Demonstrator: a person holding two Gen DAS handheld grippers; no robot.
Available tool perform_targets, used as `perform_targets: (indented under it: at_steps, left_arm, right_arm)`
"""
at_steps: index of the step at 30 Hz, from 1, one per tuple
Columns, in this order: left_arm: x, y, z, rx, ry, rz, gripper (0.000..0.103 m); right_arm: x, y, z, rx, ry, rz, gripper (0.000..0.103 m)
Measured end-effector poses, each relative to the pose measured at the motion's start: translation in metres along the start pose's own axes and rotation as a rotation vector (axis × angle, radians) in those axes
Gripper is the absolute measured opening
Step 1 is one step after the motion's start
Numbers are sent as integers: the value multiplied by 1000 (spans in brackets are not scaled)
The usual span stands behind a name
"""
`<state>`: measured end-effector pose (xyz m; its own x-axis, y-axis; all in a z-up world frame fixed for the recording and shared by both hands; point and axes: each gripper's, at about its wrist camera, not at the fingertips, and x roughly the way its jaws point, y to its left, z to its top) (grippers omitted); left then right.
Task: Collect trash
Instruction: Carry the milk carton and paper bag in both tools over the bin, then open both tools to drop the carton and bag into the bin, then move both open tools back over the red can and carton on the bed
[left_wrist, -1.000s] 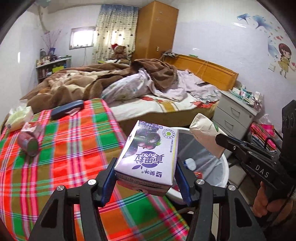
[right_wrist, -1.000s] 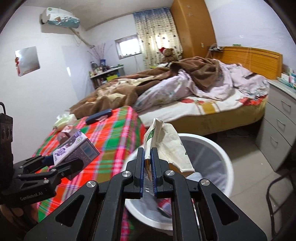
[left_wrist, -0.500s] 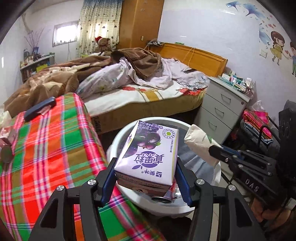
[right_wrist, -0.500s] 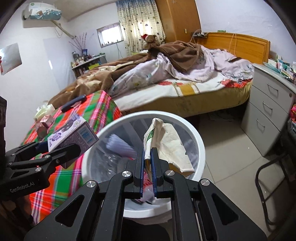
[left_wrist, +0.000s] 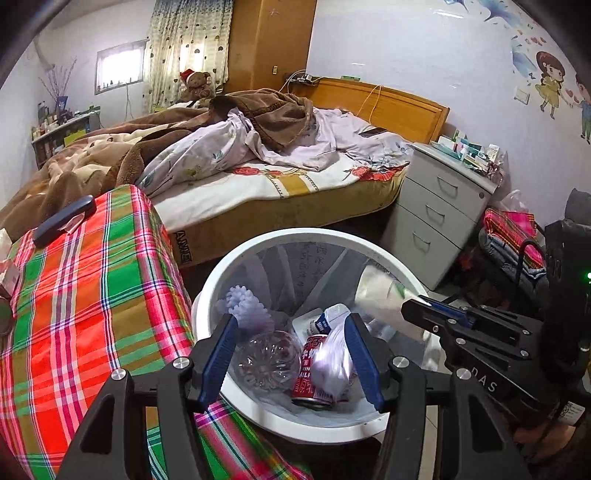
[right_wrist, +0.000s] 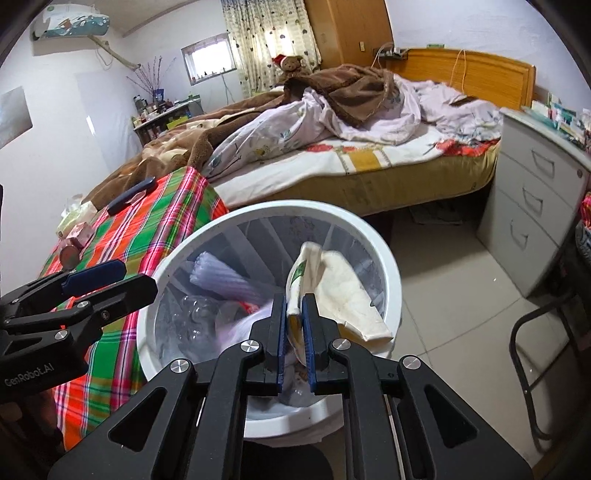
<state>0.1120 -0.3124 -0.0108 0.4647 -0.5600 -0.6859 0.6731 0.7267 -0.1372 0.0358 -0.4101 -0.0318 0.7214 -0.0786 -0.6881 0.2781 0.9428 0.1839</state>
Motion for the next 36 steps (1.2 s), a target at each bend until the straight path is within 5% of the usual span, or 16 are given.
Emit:
perform_targets:
  at_steps: [3,5,25,36]
  left_arm:
    - [-3,4,-1,-13,-5,6,62]
    - [-7,7,-1,-17,-10,7,62]
    - [-60,52,-16,-83,-76,110,62]
    - [-91,110,-29,-179,-103,204,62]
  right_arm:
    - [-2,1,0,-1,-10,-16,19]
    - [-3,1,0,3,-11,-13,37]
    - [-14,40,10,-39,-85,43,38]
    - [-8,83,17,-102,-105,109,44]
